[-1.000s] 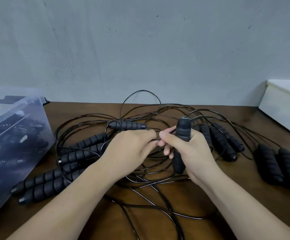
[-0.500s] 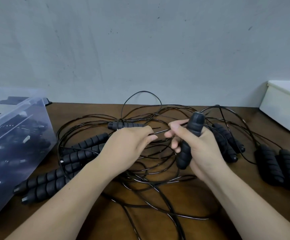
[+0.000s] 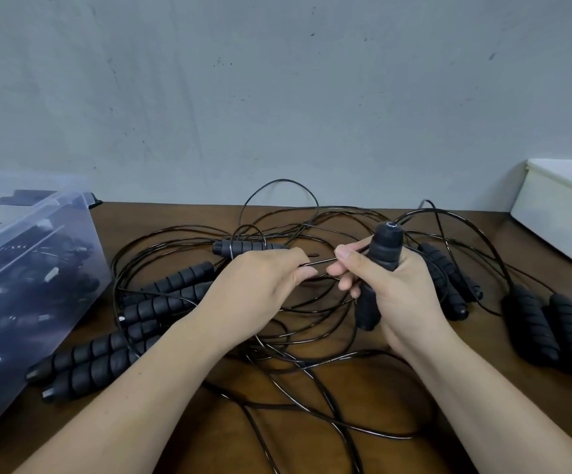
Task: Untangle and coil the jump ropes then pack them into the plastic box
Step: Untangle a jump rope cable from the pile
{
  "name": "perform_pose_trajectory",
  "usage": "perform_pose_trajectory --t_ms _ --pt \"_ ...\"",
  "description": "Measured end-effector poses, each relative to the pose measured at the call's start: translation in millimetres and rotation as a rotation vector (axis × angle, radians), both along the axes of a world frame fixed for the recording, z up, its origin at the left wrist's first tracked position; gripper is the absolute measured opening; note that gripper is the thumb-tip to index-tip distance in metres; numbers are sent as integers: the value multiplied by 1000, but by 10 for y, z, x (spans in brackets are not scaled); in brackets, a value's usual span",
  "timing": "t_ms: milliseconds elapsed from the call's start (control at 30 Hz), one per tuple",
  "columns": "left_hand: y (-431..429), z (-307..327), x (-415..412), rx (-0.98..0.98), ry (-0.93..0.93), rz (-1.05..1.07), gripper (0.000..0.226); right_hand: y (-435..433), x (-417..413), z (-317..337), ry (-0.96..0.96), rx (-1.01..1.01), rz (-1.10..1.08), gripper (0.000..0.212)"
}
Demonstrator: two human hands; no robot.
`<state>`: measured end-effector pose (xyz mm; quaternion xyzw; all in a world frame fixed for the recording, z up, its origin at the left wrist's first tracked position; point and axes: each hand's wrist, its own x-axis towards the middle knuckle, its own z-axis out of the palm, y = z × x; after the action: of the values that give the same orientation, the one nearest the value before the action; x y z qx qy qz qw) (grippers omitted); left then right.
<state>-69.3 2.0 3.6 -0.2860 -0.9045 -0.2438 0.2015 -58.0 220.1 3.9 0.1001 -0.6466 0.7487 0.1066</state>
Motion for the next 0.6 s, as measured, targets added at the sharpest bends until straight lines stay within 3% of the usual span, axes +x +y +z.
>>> perform_pose_trajectory --t_ms 200,600 --pt "-93 0 -97 1 66 3 22 19 14 59 6 -80 8 12" --pt "-150 23 -149 -43 20 94 30 106 -23 152 5 -239 -70 6"
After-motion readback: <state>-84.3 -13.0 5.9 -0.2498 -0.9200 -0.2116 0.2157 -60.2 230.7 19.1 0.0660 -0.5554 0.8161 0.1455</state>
